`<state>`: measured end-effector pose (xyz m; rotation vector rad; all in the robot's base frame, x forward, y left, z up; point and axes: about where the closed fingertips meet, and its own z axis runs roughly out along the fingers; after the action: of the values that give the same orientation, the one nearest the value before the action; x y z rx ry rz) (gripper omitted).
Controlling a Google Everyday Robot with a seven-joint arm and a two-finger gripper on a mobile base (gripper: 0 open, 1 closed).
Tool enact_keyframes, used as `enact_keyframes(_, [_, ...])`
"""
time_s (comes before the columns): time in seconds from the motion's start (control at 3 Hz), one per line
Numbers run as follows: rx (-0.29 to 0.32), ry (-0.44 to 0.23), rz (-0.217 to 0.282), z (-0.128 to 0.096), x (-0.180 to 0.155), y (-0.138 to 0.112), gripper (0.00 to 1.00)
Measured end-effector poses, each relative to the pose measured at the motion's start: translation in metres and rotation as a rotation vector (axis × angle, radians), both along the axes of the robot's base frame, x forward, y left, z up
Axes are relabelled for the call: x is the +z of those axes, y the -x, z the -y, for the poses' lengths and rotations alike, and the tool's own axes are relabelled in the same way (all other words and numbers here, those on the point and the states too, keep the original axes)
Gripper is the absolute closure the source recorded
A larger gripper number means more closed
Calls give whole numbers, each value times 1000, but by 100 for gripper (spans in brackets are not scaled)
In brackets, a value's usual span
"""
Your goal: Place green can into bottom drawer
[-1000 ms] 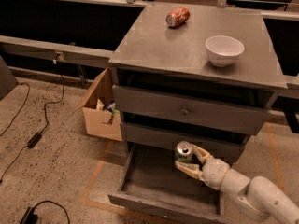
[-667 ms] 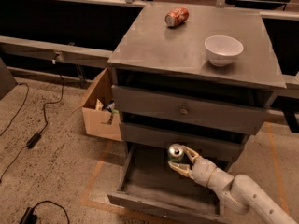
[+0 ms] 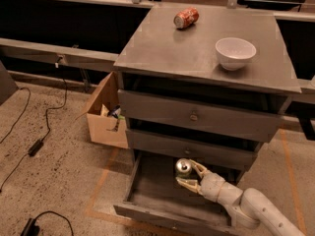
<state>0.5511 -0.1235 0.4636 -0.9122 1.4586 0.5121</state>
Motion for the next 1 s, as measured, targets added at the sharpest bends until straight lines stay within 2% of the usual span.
enact_keyframes(0.33, [78,3,-39,-10,-58,4,100])
enact_keyframes(0.67, [178,23,-58,-23,-104,-4,100])
enact_keyframes(1.0, [249,56,-59,-32,-144,-17,100])
